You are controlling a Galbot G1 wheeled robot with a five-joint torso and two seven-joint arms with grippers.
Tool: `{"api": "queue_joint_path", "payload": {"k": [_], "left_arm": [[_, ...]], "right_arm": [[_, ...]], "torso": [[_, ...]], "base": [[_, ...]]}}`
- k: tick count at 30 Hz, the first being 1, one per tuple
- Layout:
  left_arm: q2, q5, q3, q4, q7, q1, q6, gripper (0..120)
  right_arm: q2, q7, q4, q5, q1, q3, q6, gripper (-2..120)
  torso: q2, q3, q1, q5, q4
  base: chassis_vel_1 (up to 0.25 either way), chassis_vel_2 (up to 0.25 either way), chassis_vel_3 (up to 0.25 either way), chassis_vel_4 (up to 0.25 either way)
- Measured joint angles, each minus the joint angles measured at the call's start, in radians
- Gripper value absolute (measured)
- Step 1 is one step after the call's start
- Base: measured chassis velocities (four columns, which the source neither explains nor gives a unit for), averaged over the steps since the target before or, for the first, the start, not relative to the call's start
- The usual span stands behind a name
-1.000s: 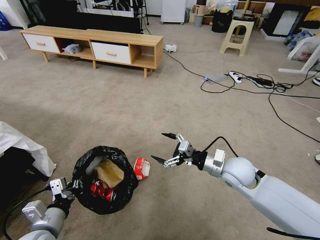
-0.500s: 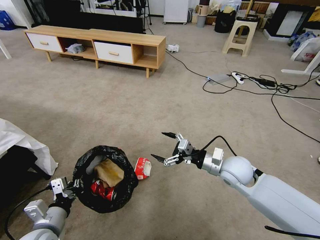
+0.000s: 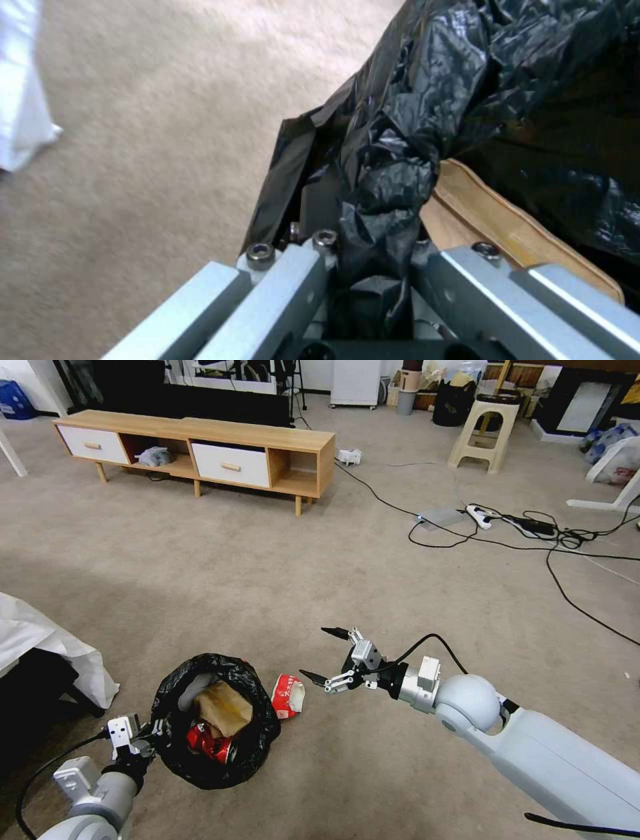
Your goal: Pick up the trash bin, then pick up the garbage from the floor and place it into the trash bin.
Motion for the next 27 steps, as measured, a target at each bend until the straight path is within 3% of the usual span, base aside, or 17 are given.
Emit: {"api": "queue_joint_path", "payload": {"k": [18, 27], "left_arm": [[-0.002, 0.012, 0.006, -0.004, -0.001, 0.002, -0.013, 1], [0.005, 0.008, 0.007, -0.009, 0.000, 0.005, -0.013, 1]], "right_arm": [[0.003, -0.050, -0.011, 0.007, -0.003, 0.024, -0.006, 100], [-0.001, -0.027, -0.005, 0.013, -0.011, 0.021, -0.005, 100]], "torso": [[0.000, 0.000, 0.000, 0.0000, 0.0000], [0.000, 0.000, 0.000, -0.0002, 0.0001]], "base": [[0.006, 0.007, 0.008, 0.007], [-0.109, 0.111, 0.107, -0.111]]}}
